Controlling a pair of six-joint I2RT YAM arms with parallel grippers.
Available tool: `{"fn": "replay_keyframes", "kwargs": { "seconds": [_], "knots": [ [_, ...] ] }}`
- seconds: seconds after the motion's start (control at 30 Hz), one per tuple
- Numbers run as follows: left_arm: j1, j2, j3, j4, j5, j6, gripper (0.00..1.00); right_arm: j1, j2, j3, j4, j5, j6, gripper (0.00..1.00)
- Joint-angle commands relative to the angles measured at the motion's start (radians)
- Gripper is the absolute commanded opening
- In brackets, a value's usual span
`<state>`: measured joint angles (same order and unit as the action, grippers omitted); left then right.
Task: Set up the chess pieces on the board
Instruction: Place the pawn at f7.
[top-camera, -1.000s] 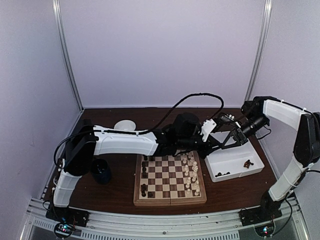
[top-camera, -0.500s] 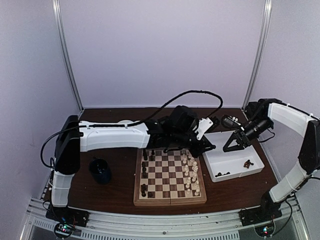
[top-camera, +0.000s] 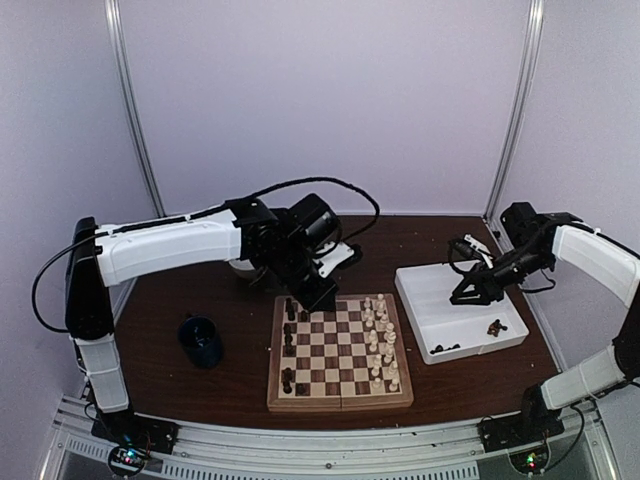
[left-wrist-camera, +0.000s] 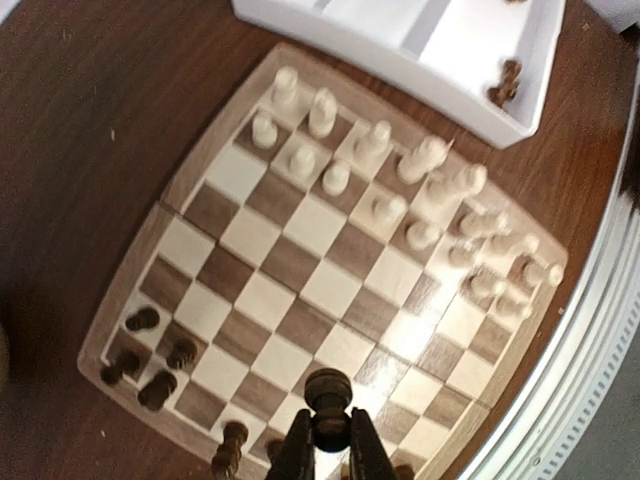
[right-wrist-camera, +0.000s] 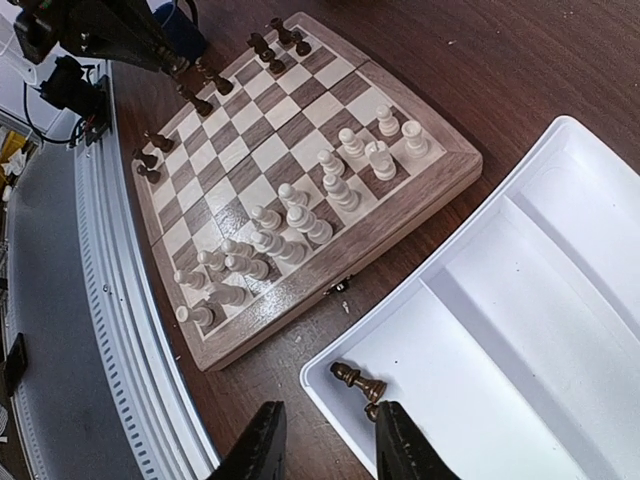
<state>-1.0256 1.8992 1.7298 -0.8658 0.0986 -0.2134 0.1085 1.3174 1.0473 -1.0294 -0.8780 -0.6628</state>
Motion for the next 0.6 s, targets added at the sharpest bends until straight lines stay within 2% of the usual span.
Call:
{"fn": "replay_keyframes", "kwargs": {
  "seconds": [0.0, 0.57],
  "knots": [
    [0.016, -0.033, -0.072, -0.153, -0.041, -0.036, 0.02, -0.006, 0.003, -0.007, 0.040, 0.034, 0.017, 0.35],
    [0.067, 0.075, -0.126, -0.072, -0.059, -0.059, 0.05, -0.006, -0.012, -0.015, 0.034, 0.030, 0.013, 0.35]
  ]
}}
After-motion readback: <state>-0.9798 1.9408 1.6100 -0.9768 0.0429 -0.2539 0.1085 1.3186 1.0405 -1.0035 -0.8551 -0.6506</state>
